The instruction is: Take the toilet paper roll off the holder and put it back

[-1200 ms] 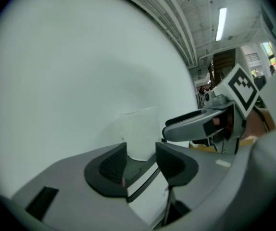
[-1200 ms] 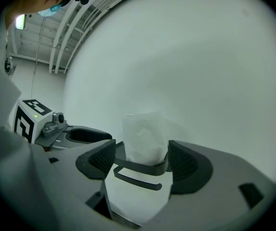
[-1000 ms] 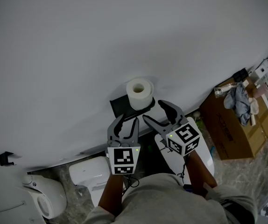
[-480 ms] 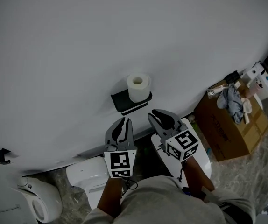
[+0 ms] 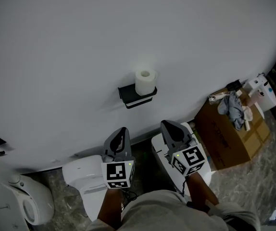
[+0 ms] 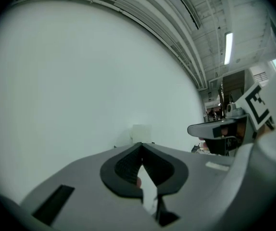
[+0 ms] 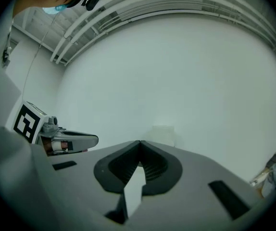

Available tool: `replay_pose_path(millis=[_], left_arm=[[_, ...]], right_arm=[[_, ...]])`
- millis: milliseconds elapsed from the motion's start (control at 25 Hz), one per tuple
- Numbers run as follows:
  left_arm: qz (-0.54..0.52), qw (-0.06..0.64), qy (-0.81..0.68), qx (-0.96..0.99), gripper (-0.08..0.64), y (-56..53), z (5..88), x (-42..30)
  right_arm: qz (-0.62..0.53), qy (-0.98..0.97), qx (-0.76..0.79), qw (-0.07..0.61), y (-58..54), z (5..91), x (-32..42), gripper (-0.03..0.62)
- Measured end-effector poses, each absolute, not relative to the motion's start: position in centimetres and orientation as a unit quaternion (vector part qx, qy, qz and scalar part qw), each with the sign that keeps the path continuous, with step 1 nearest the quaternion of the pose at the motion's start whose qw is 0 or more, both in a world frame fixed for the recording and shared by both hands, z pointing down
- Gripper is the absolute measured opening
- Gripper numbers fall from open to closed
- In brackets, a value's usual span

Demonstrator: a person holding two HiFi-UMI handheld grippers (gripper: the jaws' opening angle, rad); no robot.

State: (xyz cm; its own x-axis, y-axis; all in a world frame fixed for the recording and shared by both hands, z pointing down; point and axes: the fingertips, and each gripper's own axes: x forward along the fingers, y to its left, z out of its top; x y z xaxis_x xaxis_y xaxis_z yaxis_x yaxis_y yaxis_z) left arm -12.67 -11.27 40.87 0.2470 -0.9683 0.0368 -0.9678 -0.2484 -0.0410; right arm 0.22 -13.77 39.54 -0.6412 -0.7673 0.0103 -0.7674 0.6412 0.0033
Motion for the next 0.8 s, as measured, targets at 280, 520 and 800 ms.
replay_pose_path(millis=[280,520,800], left_arm=[[0.023,0.018,0.626,-0.780,0.009,-5.3,39.4,-13.8],[0.034,0.005,0.627,-0.778,0.009,-0.5,39.3,-14.1],[0.040,0.010,0.628,-0.777,0.009,1.3,38.8,-14.5]], right_arm=[[-0.053,-0.884,0.465,0.002,-7.5,38.2,3.8,0.005],[-0.054,-0.876,0.479,0.007,-3.4,38.5,4.8,0.005],[-0.081,-0.877,0.473,-0.001,-2.0,35.5,5.3,0.005]])
